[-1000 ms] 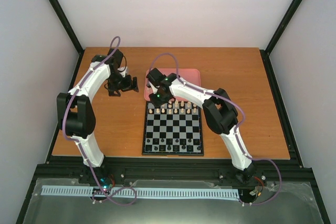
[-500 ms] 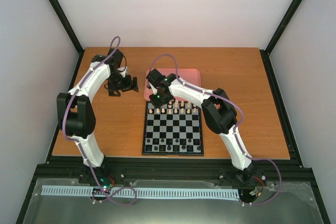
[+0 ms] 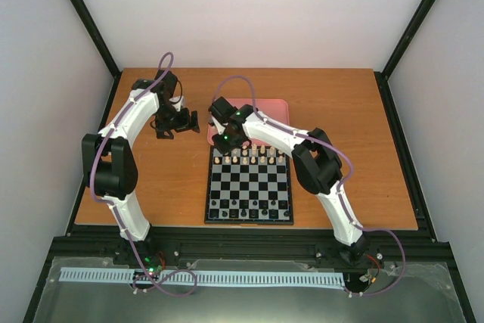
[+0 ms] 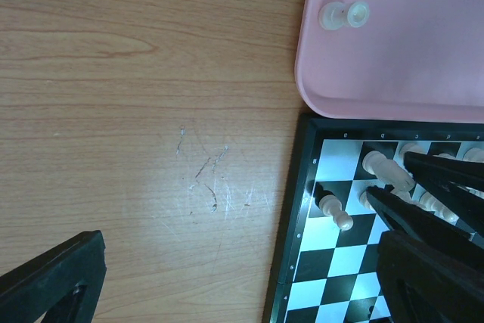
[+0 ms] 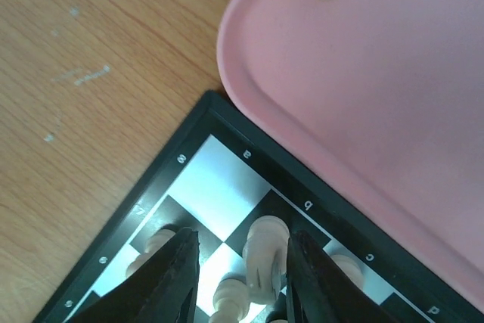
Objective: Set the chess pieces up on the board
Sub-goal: Place the chess piece on the chessboard, then pick up the chess piece from the storage box.
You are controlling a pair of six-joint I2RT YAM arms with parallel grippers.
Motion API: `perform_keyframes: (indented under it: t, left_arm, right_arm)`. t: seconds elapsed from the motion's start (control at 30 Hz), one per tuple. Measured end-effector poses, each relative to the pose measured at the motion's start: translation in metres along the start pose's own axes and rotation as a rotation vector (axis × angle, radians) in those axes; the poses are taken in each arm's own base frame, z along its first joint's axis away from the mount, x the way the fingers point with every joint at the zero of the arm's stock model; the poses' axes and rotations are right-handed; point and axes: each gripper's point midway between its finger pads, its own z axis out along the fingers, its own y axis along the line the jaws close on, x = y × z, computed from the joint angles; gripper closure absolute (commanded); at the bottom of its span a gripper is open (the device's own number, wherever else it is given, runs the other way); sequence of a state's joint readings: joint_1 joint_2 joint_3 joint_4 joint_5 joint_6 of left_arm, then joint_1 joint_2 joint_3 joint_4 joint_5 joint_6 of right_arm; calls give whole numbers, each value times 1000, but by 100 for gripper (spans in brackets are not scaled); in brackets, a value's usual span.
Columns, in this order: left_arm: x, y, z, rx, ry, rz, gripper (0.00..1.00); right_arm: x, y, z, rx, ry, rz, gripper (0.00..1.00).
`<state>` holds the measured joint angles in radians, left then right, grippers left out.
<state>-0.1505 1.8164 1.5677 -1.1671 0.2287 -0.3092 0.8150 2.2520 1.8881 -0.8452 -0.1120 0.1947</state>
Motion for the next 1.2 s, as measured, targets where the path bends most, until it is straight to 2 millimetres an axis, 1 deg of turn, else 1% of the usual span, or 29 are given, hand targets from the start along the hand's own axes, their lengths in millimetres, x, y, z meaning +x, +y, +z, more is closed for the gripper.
perform_keyframes:
  t: [0.17,0.23,0.4,0.5,0.57,0.63,0.73,0.8,0.87,0.97,1.1,1.2]
  left_arm:
    - [0,0,0,0,0,0,0]
    - [0,0,0,0,0,0,0]
    - [0,0,-1,1,-3,1,0]
    - [0,0,-2,1,-4,1,0]
    - [0,0,-2,1,-5,1,0]
    - [0,0,-2,0,-5,0,0]
    - [0,0,-2,-1,-7,-5,0]
    - [-1,2,-3,-2,-8,-16,0]
    - [-2,5,-4,-3,-12,-35,0]
    - [-7,16,-9,-1,-28,-86,0]
    - [-13,30,-15,14,-51,-148,0]
    - [-13,35,-13,19,-47,-167,0]
  right_arm:
    - [-21,4,-23,0,-66,-4,61]
    - [-30,5,-33,8,-96,-5,57]
    - [-49,7,-52,25,-148,-9,51]
    - [-72,10,-63,27,-206,-15,49]
    - [-88,9,-64,27,-244,-13,50]
    - [-97,8,-59,22,-258,-4,50]
    - [-103,-3,-40,12,-247,26,51]
    - [-100,-15,-22,11,-221,53,51]
    - [-97,-23,-8,7,-198,68,51]
    - [-91,-34,12,3,-168,85,51]
    - [-92,-32,23,-19,-166,85,51]
    - [-98,-28,26,-44,-182,80,51]
